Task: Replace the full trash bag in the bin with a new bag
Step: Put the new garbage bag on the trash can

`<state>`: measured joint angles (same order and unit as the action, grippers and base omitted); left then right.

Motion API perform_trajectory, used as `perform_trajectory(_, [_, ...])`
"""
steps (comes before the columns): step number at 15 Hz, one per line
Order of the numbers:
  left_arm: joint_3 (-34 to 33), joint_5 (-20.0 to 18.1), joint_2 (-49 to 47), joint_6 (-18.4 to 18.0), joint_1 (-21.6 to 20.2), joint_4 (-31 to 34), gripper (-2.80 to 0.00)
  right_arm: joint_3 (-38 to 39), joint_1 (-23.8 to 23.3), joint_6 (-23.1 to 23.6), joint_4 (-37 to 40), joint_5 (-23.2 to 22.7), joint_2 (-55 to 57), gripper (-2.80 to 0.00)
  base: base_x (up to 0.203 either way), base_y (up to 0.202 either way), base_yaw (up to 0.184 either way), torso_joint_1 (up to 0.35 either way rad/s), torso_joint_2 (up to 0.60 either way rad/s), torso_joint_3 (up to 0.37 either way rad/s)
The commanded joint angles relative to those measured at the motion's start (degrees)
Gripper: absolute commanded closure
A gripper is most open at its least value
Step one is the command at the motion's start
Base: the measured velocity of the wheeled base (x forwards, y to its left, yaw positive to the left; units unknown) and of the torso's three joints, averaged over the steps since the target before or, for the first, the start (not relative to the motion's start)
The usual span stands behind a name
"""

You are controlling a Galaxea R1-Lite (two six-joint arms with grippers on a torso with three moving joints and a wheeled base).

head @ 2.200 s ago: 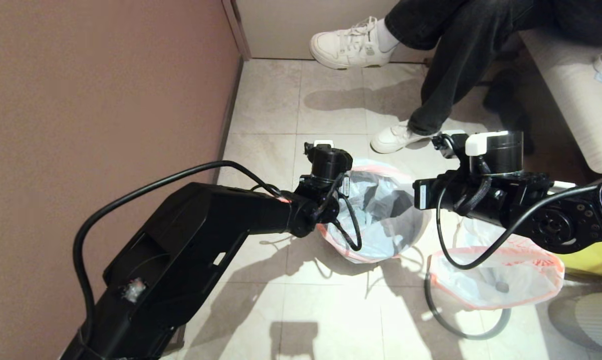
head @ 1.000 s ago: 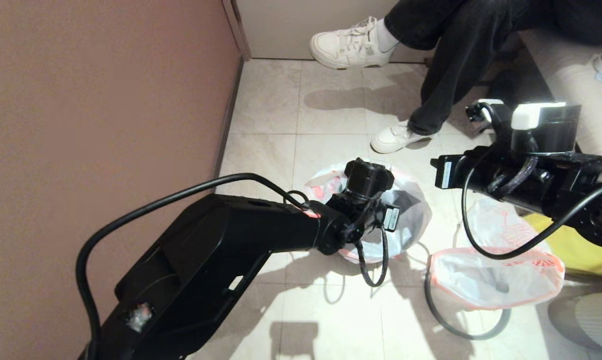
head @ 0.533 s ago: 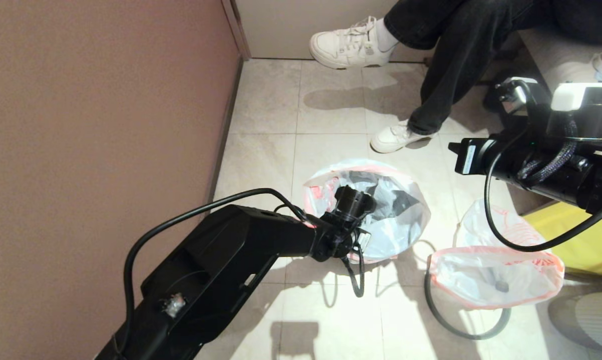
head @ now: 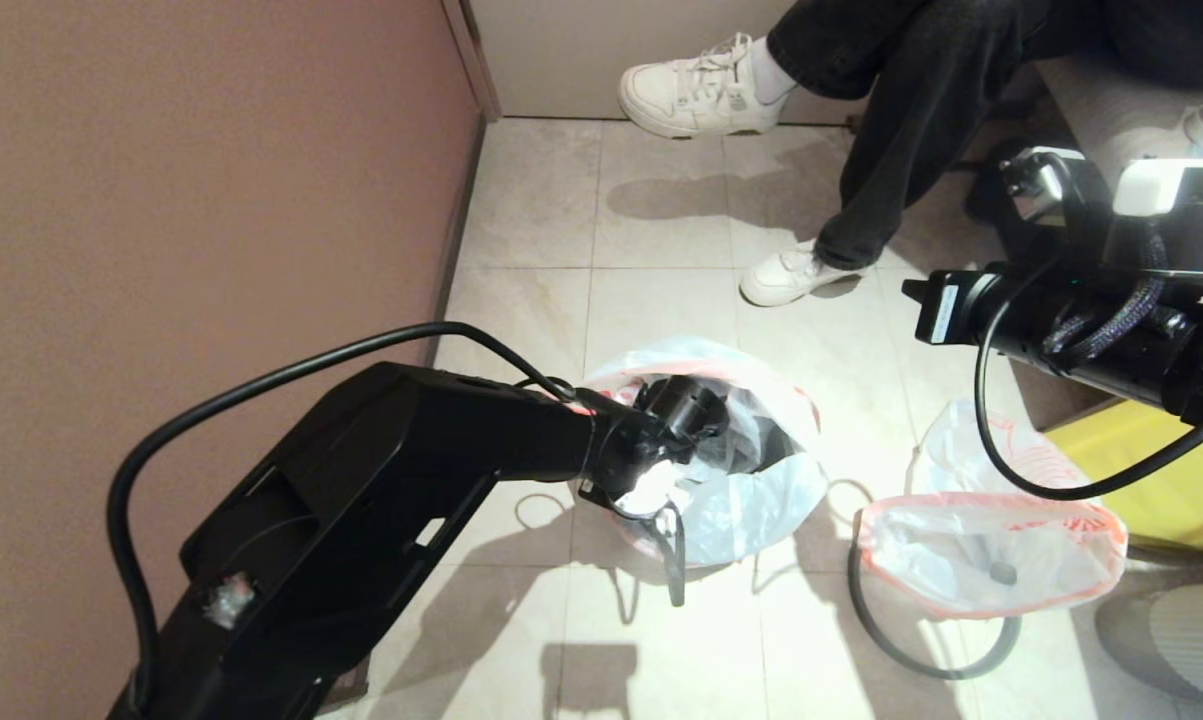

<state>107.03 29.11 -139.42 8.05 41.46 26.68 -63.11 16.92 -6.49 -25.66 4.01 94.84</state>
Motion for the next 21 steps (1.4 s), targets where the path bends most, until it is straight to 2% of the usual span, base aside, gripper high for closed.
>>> perform_trajectory(1, [-2.6,1.0,1.6,0.1,-1.0,0.5,0.0,0.0,0.0,-0.1,-0.1,0.0,-0.3,0.0,0.0,0.0,0.0,0.0,0.0,0.0])
perform_trajectory(3, [-5.2,2.1,2.3,0.1,-2.0,0.7,0.0,0.0,-0.1,0.0,-0.1,0.0,-0.3,0.0,0.0,0.0,0.0,0.0,0.0,0.0])
perform_trajectory(5, [-5.1,2.7,2.5,0.0,-2.5,0.1,0.0,0.0,-0.2,-0.1,-0.1,0.0,-0.3,0.0,0.0,0.0,0.0,0.0,0.0,0.0])
perform_trajectory(8, [2.6,2.8,-0.3,-0.1,-1.7,-4.4,0.0,0.0,-0.2,-0.1,-0.1,-0.1,-0.2,0.0,0.0,0.0,0.0,0.0,0.0,0.0])
perform_trajectory(9, [5.0,2.4,-1.7,-1.4,-0.9,-7.0,0.0,0.0,-0.1,-0.1,-0.1,-0.1,0.0,0.0,0.0,0.0,0.0,0.0,0.0,0.0])
perform_trajectory(12, [5.8,0.3,-6.7,-11.6,1.2,-24.2,0.0,-0.1,-0.5,-0.2,-0.1,-0.1,0.0,0.0,0.0,0.0,0.0,0.0,0.0,0.0])
perform_trajectory(13, [5.8,-0.2,-8.1,-14.0,1.8,-29.5,0.0,-0.1,-0.8,-0.2,-0.1,-0.1,0.0,0.0,0.0,0.0,0.0,0.0,0.0,0.0])
perform_trajectory(15, [5.8,-4.0,-10.1,-16.5,2.9,-39.3,0.0,-0.1,-1.1,-0.2,-0.1,-0.1,0.0,0.0,0.0,0.0,0.0,0.0,0.0,0.0])
perform_trajectory(16, [5.8,-5.0,-10.6,-17.4,3.3,-40.2,0.0,-0.1,-1.1,-0.2,-0.1,-0.1,0.2,0.0,0.0,0.0,0.0,0.0,0.0,0.0])
perform_trajectory(19, [5.8,-0.1,-10.3,-17.3,2.2,-30.4,0.0,-0.2,-1.0,-0.1,-0.1,-0.1,0.7,0.0,0.0,0.0,0.0,0.0,0.0,0.0])
perform_trajectory(21, [5.8,-0.8,-10.9,-16.4,2.1,-32.7,0.0,-0.2,-1.0,-0.1,-0.1,-0.1,0.5,0.0,0.0,0.0,0.0,0.0,0.0,0.0])
